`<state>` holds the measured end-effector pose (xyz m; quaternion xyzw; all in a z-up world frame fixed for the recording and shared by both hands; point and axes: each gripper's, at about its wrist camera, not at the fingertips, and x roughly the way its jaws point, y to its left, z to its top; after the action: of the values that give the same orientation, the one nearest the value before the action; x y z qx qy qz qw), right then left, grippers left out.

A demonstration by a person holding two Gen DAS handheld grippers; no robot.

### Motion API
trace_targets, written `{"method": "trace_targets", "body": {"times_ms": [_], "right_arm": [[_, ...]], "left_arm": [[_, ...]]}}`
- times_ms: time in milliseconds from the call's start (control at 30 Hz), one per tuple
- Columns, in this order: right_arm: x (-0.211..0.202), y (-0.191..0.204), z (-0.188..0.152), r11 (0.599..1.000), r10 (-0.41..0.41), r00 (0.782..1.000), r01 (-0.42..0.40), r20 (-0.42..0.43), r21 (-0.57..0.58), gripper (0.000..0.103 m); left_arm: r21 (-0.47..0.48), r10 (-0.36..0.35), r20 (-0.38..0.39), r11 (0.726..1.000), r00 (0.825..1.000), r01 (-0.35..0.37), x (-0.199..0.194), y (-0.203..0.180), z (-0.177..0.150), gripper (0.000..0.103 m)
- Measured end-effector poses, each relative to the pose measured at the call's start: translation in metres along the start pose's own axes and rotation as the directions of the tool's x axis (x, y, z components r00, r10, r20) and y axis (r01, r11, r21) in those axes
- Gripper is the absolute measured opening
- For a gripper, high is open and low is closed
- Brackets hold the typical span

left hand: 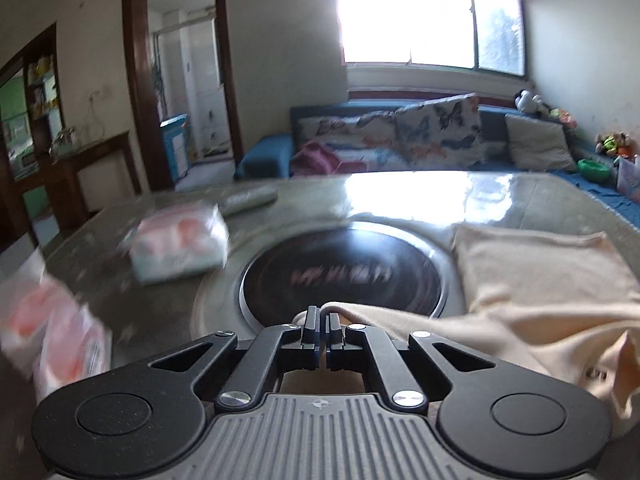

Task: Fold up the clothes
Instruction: 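Lift and pull the sweatshirt with both grippers to spread it flat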

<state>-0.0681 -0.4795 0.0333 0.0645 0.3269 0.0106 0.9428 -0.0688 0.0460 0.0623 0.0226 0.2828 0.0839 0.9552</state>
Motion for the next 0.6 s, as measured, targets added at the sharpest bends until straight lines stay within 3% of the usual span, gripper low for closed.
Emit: {"method": "trace_targets", "body": {"times_ms": [133, 333, 467, 600], "right_arm": [[0.004, -0.008, -0.007, 1.000, -0.023, 0.999, 0.024, -0.024, 0.009, 0.054], [0.008, -0.019, -0.009, 0.998, -0.068, 0.997, 0.068, -0.032, 0.014, 0.054], [0.011, -0.029, -0.008, 0.988, -0.153, 0.988, 0.153, -0.025, 0.011, 0.055], [0.006, -0.041, -0.007, 0.969, -0.245, 0.970, 0.245, -0.012, 0.018, 0.059]], "left_arm": [[0.027, 0.033, -0.044, 0.999, 0.998, -0.032, -0.001, 0.004, -0.019, 0.003], [0.115, 0.115, -0.033, 0.987, 0.993, -0.110, -0.003, 0.001, -0.021, 0.006], [0.085, 0.108, -0.062, 0.991, 0.992, -0.102, 0.000, 0.008, -0.021, 0.008], [0.083, 0.081, -0.055, 0.994, 0.995, -0.076, -0.007, 0.006, -0.021, 0.017]]}}
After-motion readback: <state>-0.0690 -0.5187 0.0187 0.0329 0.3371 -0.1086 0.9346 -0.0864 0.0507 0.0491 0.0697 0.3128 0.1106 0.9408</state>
